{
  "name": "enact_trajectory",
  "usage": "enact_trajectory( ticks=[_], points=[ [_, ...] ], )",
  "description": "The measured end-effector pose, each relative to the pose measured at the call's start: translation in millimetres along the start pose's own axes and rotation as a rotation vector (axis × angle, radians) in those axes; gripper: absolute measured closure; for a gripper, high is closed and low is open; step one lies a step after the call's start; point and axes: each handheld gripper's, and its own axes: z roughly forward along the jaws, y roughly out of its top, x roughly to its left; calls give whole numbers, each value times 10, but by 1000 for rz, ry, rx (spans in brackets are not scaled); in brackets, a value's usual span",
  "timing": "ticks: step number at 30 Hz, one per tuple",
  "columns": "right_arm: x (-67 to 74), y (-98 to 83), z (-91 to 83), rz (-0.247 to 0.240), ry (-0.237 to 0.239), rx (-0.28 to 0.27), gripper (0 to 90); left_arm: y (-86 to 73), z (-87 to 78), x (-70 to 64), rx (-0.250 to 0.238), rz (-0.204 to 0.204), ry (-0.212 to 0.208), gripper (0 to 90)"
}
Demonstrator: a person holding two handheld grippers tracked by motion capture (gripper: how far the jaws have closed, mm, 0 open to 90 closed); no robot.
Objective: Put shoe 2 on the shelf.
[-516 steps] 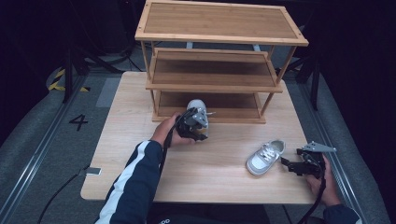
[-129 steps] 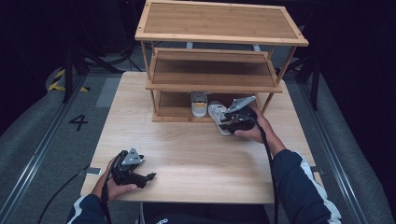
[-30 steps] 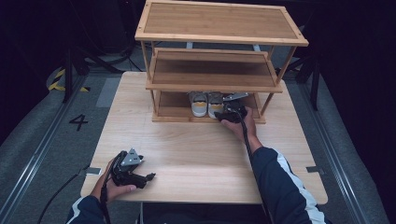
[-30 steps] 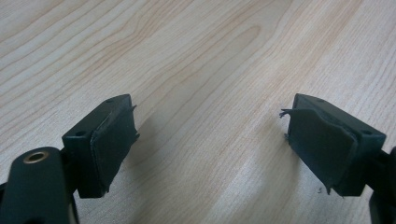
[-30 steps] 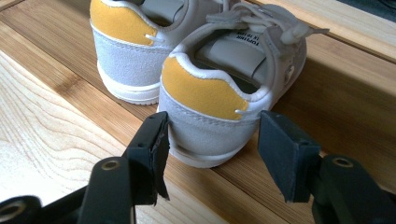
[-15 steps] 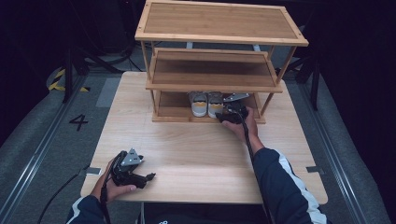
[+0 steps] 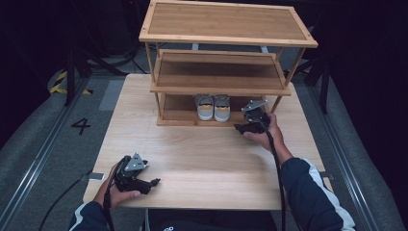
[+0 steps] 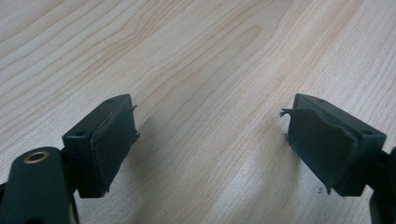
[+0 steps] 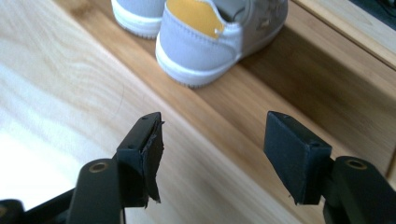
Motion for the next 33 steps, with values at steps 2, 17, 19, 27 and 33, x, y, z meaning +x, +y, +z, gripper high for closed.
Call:
enact_trajectory(
  ticks=[2, 17, 19, 27, 33],
  points=[
    [-20, -23, -49, -11, 5, 16, 367, 0, 0, 0, 0, 0, 0, 157],
    [-56, -421, -569, -116, 74, 71, 303, -1, 1, -2, -1, -5, -2, 157],
    [-57, -457, -604, -114, 77, 69, 286, 0, 0, 0, 0, 0, 0, 157],
    [-74, -881, -790, -81, 91, 67, 237, -1, 1, -3, -1, -4, -1, 157],
    [-85, -1182, -860, -68, 97, 31, 224, -1, 1, -3, -1, -4, -1, 157]
  ],
)
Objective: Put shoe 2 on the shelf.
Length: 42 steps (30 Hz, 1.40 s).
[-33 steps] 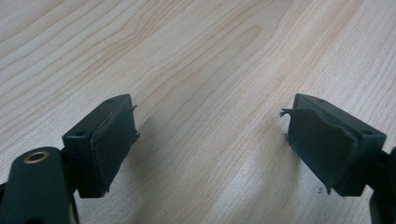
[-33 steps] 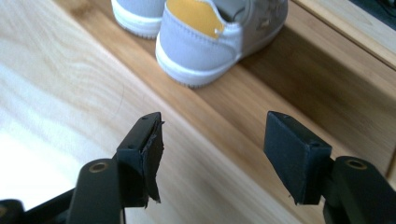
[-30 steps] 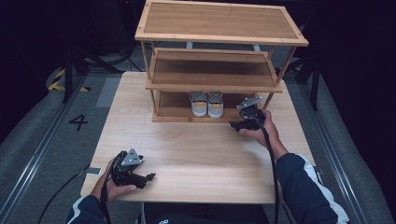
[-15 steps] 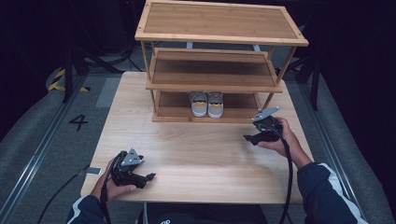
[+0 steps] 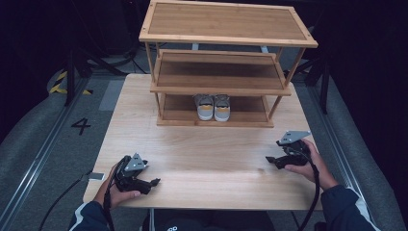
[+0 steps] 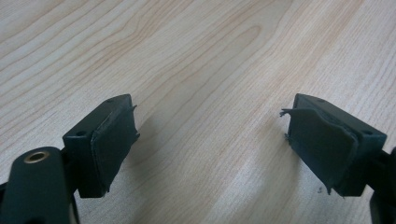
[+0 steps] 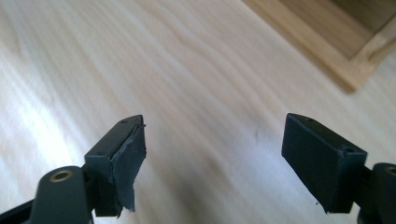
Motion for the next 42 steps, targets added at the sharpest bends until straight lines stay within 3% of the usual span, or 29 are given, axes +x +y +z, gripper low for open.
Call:
enact_trajectory(
  ticks=[9, 12, 14, 18, 42],
  points=[
    [0, -572, -134, 83, 0, -67, 216, 0, -2, 0, 1, 4, 3, 158],
    [-7, -740, -145, 114, -4, -63, 209, 0, -4, 2, 2, 8, 5, 157],
    [-22, -859, -144, 169, 11, -78, 205, -1, -4, 1, 1, 7, 4, 158],
    [-24, -973, -165, 206, -5, -132, 202, -3, -5, -1, 4, 5, 3, 157],
    [-29, -977, -160, 246, -33, -136, 210, -9, -8, -7, 2, -5, 2, 157]
  ],
)
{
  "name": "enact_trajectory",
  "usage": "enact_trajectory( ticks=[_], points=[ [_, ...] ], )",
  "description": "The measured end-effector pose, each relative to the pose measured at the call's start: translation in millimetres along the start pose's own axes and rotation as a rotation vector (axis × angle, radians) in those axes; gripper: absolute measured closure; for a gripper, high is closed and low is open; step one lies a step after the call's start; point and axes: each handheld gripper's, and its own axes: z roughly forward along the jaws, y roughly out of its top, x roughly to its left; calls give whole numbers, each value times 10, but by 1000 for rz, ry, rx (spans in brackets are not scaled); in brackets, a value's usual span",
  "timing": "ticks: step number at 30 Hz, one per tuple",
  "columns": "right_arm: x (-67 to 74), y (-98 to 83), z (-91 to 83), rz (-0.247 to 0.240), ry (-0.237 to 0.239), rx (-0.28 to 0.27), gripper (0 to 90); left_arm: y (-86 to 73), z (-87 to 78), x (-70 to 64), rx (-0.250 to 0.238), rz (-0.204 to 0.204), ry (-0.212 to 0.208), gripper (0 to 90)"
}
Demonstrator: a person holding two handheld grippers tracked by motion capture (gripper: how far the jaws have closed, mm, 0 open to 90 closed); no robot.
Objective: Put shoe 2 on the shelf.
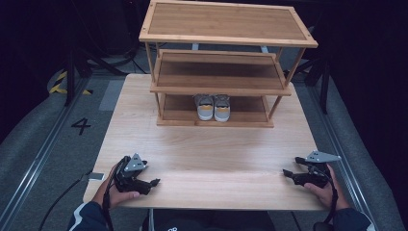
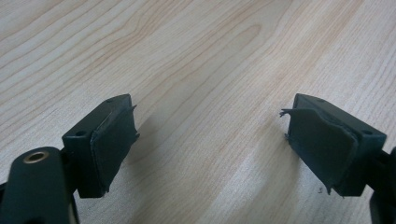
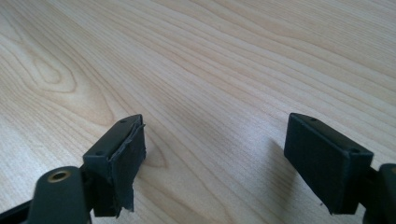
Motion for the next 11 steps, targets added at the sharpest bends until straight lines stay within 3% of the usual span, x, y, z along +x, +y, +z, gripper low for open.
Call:
enact_trajectory(
  ticks=[11],
  points=[
    [-8, 0, 0, 12, -14, -1, 210, 0, 0, 0, 0, 0, 0, 156]
  ],
)
